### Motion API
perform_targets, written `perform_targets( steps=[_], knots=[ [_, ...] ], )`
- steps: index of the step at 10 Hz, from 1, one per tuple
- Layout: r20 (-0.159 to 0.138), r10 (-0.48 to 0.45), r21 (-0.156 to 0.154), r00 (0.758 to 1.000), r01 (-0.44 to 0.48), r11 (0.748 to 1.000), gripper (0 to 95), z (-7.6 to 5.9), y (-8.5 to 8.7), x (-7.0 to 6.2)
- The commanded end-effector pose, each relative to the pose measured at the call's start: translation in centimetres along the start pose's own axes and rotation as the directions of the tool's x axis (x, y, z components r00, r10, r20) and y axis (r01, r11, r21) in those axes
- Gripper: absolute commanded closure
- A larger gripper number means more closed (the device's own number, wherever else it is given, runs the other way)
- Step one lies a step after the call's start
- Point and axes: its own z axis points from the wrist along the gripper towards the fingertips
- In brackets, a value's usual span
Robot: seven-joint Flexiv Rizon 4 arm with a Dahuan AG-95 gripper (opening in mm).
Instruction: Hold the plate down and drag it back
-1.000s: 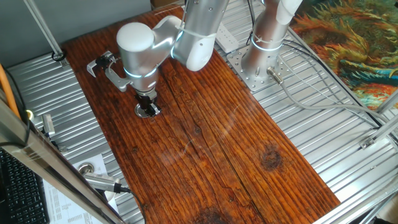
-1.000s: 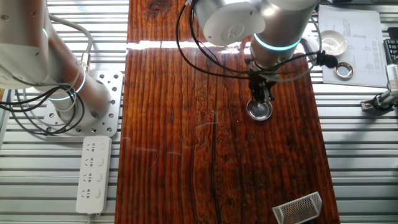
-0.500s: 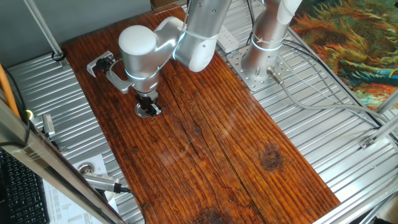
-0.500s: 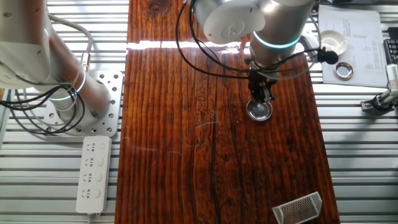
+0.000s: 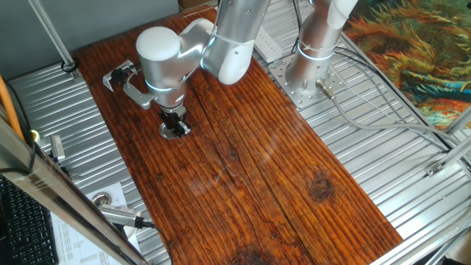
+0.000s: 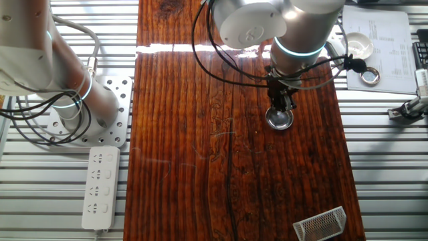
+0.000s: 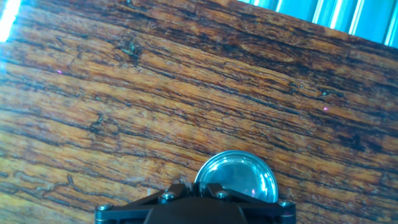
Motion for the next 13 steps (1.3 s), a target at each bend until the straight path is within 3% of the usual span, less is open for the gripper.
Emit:
perform_targets(
  steps=[1,13],
  knots=[
    [0.001,-0.002,-0.009,1.000,0.002,1.000,95.0,0.04,0.01,-0.18],
    [-0.006,-0.018,-0.023,1.000,0.018,1.000,95.0,0.12,0.18,-0.18]
  ],
)
